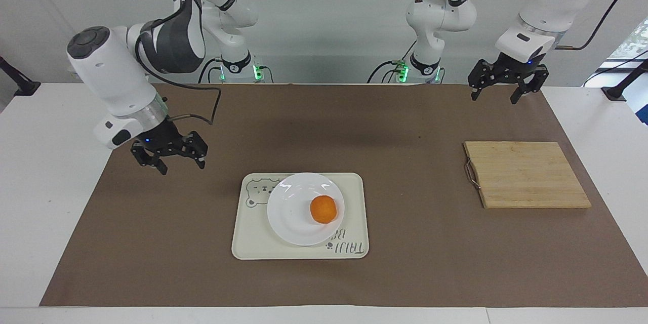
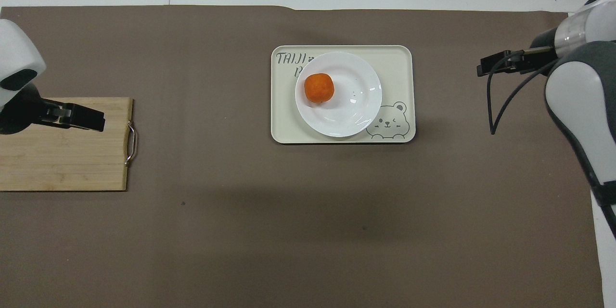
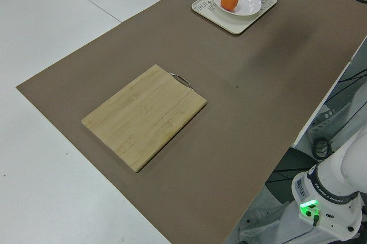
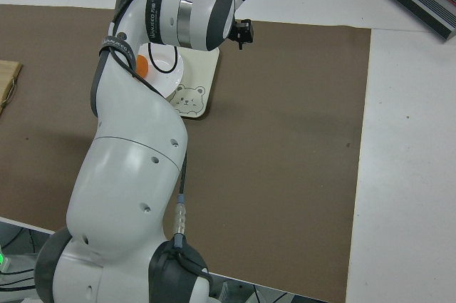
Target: Place orange and plate with both arms
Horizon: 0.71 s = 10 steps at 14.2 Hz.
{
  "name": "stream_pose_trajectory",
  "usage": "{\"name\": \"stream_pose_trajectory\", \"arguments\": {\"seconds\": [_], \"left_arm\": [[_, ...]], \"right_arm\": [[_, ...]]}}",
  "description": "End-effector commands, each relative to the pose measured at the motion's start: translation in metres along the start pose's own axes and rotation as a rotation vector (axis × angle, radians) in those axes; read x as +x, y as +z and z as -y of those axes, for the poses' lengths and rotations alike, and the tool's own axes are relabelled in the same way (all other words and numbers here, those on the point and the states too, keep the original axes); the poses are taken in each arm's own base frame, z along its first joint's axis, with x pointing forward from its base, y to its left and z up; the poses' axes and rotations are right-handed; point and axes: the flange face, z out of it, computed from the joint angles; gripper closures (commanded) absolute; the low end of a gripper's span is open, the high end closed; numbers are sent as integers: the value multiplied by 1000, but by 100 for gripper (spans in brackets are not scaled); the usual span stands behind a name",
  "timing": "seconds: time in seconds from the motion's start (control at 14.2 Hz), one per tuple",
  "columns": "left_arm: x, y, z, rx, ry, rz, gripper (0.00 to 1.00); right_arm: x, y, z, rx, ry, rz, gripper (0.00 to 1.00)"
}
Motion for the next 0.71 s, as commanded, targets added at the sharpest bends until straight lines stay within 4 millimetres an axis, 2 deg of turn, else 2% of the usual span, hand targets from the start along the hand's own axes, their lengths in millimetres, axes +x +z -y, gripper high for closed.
{"name": "stream_pose_trajectory", "arguments": {"seconds": [0.0, 0.14, 0.28, 0.49, 0.64], "left_arm": [[-8, -2, 3, -14, -15, 2, 0], [-8, -2, 3, -14, -15, 2, 0], [-8, -2, 2, -14, -14, 2, 0], [-8, -2, 3, -14, -15, 2, 0], [-8, -2, 2, -14, -14, 2, 0]], "right_arm": [[-18, -31, -2, -45, 12, 14, 0], [-32, -55, -10, -47, 29, 25, 0], [-44, -75, -9, -49, 31, 29, 0], [-58, -95, -8, -48, 41, 47, 0], [-67, -101, -6, -46, 73, 72, 0]]}}
